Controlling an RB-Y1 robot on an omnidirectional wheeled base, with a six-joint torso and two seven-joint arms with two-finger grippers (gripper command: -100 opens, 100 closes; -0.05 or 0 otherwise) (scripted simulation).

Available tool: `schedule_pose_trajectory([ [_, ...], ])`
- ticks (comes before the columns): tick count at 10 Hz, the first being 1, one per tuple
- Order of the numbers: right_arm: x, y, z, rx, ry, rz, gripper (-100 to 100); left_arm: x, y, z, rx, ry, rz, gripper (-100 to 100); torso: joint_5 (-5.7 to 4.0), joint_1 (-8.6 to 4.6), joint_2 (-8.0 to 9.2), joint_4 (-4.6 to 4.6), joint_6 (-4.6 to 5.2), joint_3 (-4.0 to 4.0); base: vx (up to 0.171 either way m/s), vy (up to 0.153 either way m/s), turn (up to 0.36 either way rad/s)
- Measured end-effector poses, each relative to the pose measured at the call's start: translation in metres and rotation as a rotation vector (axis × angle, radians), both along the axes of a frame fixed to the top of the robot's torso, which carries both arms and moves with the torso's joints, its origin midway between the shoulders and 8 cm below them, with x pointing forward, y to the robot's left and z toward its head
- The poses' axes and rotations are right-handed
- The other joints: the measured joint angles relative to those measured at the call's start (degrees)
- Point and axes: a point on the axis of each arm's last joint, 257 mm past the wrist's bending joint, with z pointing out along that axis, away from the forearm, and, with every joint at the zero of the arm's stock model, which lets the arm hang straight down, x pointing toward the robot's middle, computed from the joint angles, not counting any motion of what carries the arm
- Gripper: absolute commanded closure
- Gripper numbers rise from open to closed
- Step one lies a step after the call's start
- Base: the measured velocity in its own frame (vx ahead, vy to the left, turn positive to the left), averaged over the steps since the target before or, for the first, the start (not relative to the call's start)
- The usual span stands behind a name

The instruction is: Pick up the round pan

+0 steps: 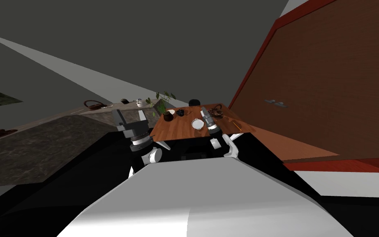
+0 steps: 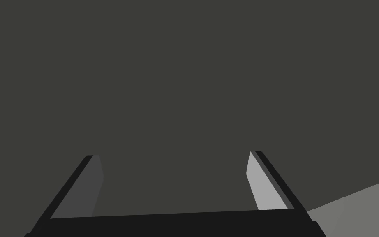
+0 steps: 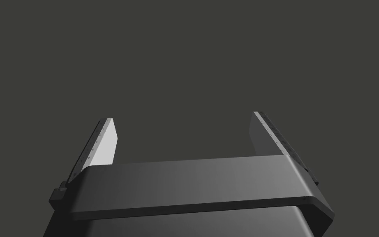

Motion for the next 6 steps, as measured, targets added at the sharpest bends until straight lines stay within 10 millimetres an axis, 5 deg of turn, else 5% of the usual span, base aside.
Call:
schedule_pose_trajectory([
  [6,0.011,0.069,-0.027,-0.220,-0.039,0.075,-100,0.000,0.000,0.000,0.000,0.000,0.000,0,0.00,-0.02,0.00,0.00,0.00,0.00,-0.030,-0.020,-0.005],
])
